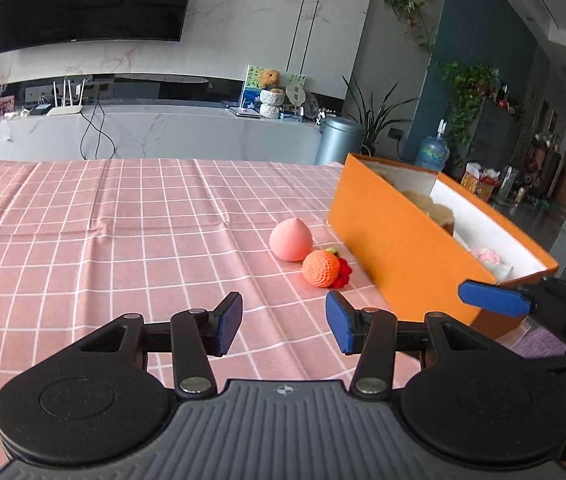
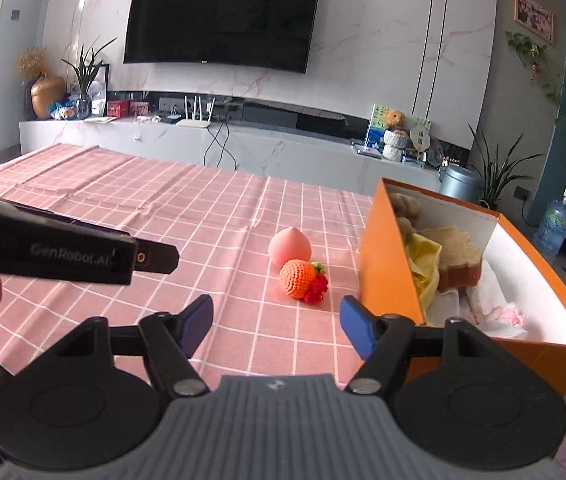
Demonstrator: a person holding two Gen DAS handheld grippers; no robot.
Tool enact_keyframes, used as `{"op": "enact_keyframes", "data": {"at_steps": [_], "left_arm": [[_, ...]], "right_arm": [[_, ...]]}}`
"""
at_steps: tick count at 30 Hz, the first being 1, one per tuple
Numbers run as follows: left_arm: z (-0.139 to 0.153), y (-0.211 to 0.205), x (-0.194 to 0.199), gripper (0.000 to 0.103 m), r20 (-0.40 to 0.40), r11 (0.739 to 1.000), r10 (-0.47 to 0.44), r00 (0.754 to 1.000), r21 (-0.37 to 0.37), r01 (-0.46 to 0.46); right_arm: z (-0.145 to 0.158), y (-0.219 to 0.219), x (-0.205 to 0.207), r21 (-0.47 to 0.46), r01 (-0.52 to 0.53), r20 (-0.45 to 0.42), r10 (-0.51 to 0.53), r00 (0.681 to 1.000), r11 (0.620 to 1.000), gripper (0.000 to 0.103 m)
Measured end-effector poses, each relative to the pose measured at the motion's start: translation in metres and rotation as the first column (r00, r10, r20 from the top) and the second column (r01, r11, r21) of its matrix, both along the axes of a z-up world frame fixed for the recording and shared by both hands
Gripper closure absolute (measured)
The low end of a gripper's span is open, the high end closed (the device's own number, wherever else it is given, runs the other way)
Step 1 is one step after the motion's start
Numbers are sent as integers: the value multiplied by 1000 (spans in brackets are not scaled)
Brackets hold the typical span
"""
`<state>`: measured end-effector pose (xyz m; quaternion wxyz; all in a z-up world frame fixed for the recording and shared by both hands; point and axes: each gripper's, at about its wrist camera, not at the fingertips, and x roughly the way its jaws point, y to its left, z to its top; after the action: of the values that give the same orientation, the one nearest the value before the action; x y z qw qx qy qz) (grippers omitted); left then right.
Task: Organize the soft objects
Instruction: 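Move both open grippers back to the pink sponge and orange ball, then grasp the pink egg sponge with the left gripper while the right gripper grasps the orange knitted ball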
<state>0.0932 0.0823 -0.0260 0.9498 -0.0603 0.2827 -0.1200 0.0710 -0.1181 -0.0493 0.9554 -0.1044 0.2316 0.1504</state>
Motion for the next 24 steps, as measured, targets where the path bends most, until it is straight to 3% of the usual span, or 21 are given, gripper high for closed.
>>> {"op": "enact_keyframes", "data": {"at_steps": [8,24], "left_arm": [[-12,-1,20,44,-26,998,22,999,56,-21],[-28,-2,78,44,-101,999,-15,995,51,21]], "right_arm": [[-13,12,36,-58,38,-7,-39,999,998,44],[-47,34,117,-128,72,-37,-77,996,989,55]]}}
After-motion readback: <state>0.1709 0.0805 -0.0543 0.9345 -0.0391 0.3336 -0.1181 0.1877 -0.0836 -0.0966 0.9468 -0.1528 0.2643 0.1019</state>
